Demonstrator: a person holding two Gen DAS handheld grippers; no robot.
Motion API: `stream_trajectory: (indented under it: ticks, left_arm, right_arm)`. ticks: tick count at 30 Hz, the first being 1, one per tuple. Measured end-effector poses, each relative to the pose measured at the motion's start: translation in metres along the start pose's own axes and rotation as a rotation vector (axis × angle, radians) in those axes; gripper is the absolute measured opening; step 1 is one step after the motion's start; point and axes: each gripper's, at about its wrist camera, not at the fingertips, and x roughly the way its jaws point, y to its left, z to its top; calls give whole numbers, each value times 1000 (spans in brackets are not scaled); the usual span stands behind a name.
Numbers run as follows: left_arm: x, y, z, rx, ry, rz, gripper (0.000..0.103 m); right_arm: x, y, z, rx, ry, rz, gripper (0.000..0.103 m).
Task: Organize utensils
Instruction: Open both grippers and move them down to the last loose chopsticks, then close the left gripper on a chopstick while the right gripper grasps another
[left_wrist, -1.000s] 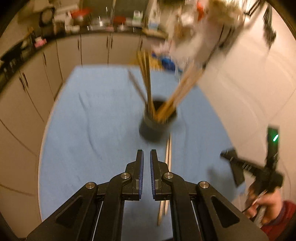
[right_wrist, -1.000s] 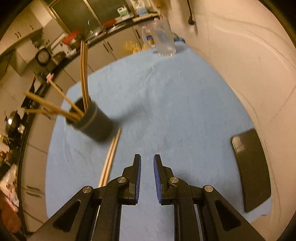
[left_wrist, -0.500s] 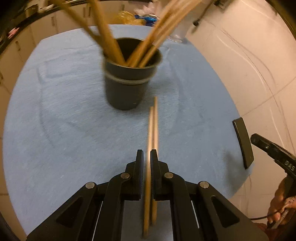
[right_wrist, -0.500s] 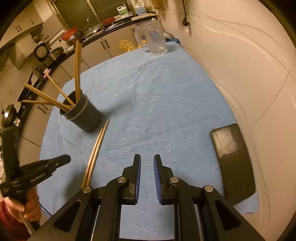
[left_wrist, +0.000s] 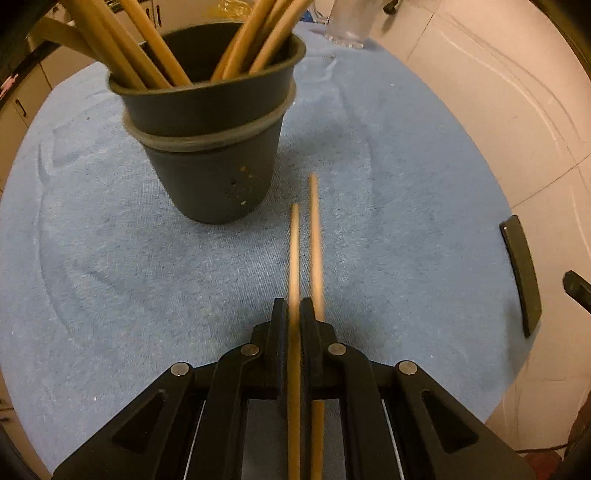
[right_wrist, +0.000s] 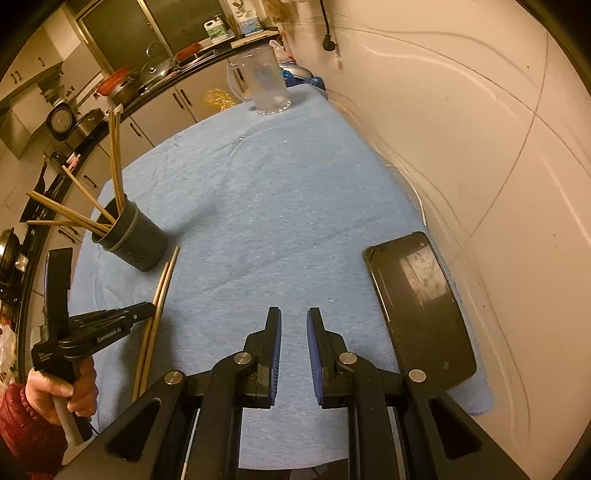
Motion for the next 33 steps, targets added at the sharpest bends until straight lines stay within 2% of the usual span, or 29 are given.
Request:
stream_trajectory:
  ticks: [8,13,15,20,25,33]
  left_arm:
    - [-3,15,-12,-58,-27,26,7]
    - [-17,48,-36,-153,-40,55,7]
    - [-22,62,-45,-181,-42,96,7]
    - [-34,98,-65,-253,-45,100,7]
    - [-39,115,-72,-261,-43,84,7]
    - [-41,125,-66,-218,-32,54,7]
  right_arm:
    - [15,16,2,-31,36,27,15]
    - [33,44,4,-75,81,69,16]
    - [44,60,4,-90,105,94,23]
    - [74,93,11,-101,167,131,24]
    - [112,129,26,-75,221,158,24]
    - [155,159,40,-61,276,107,24]
